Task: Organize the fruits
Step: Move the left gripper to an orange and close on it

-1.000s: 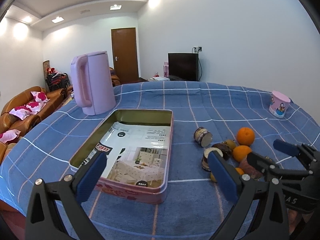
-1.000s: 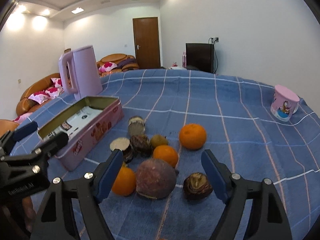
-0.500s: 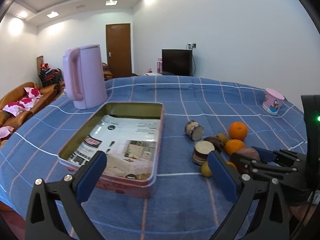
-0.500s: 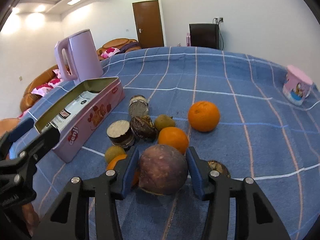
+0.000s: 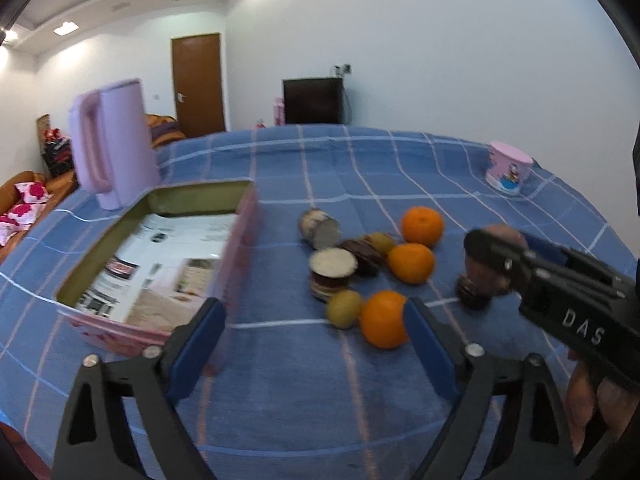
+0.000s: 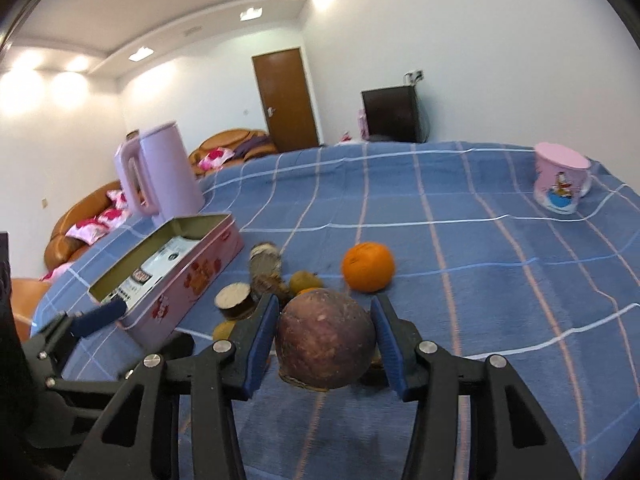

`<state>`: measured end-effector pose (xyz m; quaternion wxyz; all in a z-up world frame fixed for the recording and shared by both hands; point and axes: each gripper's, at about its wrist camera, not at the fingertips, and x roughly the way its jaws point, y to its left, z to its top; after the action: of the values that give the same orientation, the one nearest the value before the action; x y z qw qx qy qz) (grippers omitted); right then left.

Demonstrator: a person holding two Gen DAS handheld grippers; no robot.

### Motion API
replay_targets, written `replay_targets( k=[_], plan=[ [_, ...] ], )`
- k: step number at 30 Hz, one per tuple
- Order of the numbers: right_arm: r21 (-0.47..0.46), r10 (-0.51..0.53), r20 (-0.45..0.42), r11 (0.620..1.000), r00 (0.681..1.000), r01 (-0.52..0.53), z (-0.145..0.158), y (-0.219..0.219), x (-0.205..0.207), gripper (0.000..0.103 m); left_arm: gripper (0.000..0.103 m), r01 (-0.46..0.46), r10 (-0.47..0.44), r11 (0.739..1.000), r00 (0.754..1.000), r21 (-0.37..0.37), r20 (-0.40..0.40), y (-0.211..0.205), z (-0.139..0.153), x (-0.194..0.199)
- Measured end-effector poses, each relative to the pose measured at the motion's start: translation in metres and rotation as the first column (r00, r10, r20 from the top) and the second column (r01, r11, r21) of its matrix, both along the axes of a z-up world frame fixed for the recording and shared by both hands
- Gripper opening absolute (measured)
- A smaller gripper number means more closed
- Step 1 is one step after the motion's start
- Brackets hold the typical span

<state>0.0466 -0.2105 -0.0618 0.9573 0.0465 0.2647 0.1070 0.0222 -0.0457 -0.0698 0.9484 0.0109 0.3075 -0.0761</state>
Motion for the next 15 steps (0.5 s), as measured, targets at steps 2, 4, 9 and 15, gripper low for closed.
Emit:
replay_targets(
  k=[2,4,9,15],
  plan=[
    [0.004,-0.016,0.006,1.0,1.0,0.016,-0.001,-0.004,0.001,0.05,0.079,0.026,-0.026,1.0,0.999,-0.005,-0.03,-0.007,-0.003,0.002],
    [0.014,-0.027,0.002,1.0,1.0,0.027,-0.003,-0.009,0.003,0.05,0.076,0.057,-0.058,0.998,0.997,-0.018,-0.058,-0.014,-0.005,0.004],
    [0.031,-0.028,-0.003,0.999,1.0,0.028,-0.006,-0.012,0.003,0.05,0.06,0.092,-0.091,0.996,0.991,-0.003,-0.098,-0.03,-0.01,0.01],
    [0.054,-0.029,0.002,0.998,1.0,0.029,-0.007,-0.018,0.001,0.05,0.05,0.112,-0.104,0.993,0.985,0.048,-0.14,-0.045,-0.013,0.015]
  ],
)
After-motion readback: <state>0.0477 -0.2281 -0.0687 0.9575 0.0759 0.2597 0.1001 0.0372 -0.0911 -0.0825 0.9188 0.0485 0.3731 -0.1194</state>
